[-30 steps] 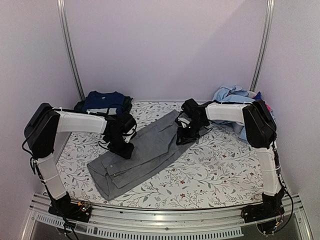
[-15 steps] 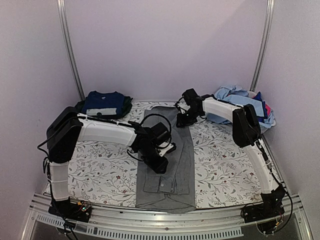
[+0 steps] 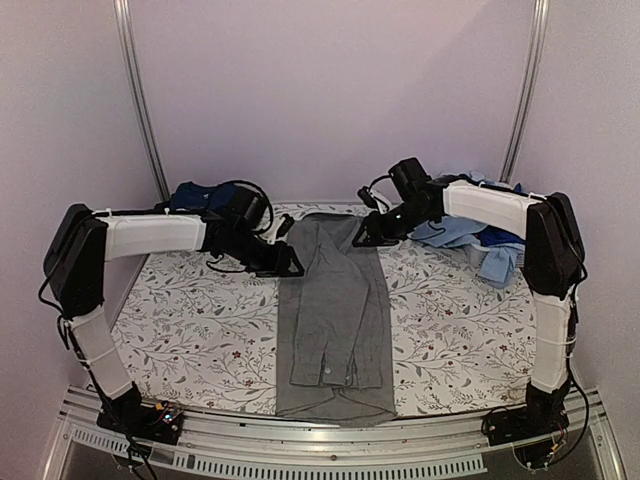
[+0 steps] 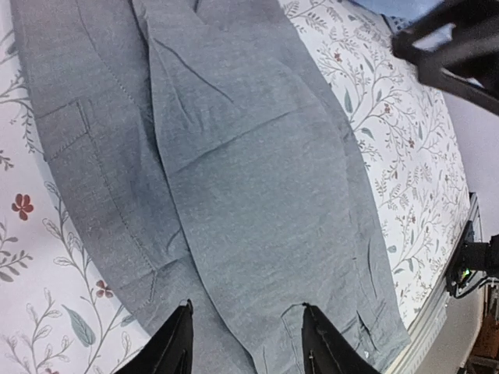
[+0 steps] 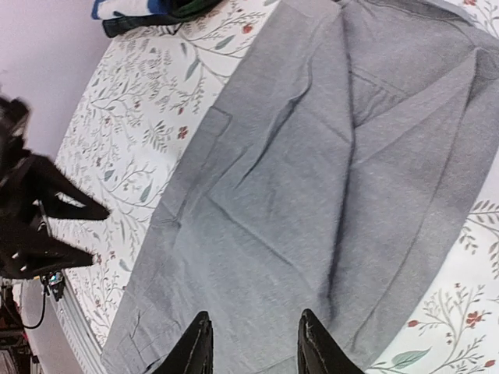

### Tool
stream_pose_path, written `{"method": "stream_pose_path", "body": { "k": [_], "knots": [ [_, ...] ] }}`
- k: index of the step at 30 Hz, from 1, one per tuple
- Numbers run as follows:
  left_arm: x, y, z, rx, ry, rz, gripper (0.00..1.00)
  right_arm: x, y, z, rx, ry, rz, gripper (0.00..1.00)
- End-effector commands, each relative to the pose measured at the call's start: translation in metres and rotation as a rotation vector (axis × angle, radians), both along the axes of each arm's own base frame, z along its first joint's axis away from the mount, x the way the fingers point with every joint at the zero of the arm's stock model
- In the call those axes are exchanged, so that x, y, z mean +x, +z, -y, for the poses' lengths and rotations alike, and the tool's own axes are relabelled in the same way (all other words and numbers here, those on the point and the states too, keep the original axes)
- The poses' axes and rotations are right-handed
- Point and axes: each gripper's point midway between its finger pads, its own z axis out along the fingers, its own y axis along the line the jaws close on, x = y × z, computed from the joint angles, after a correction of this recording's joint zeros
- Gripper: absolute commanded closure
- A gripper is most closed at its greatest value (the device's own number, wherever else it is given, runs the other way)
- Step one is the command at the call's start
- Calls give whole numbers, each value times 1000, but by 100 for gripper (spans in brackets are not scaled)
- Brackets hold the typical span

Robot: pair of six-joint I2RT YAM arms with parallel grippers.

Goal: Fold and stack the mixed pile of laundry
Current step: Rotate the rectangle-folded shirt at the center of the board, then move the rectangle-folded shirt to the center of the board.

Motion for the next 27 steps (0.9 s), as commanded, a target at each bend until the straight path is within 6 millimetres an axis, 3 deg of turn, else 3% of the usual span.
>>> {"method": "stream_pose_path", "body": {
  "k": [1, 7, 13, 17, 20, 27],
  "knots": [
    [11, -32, 8, -12, 37, -90, 54, -55, -15, -33, 57, 114, -100, 64],
    [23, -79, 4, 56, 89, -170, 60, -81, -54, -34, 39, 115, -189, 64],
    [36, -115, -7, 119, 131, -221, 64, -82, -111, -25, -4, 94, -291, 65],
    [57, -134, -19, 122, 175, -255, 67, -51, -127, -14, 1, 17, -308, 66],
    [83, -139, -24, 107, 203, -249, 68, -23, -130, -9, 25, -22, -303, 66],
    [137, -124, -22, 58, 218, -192, 66, 36, -128, -4, 44, -68, -266, 66]
  ]
}}
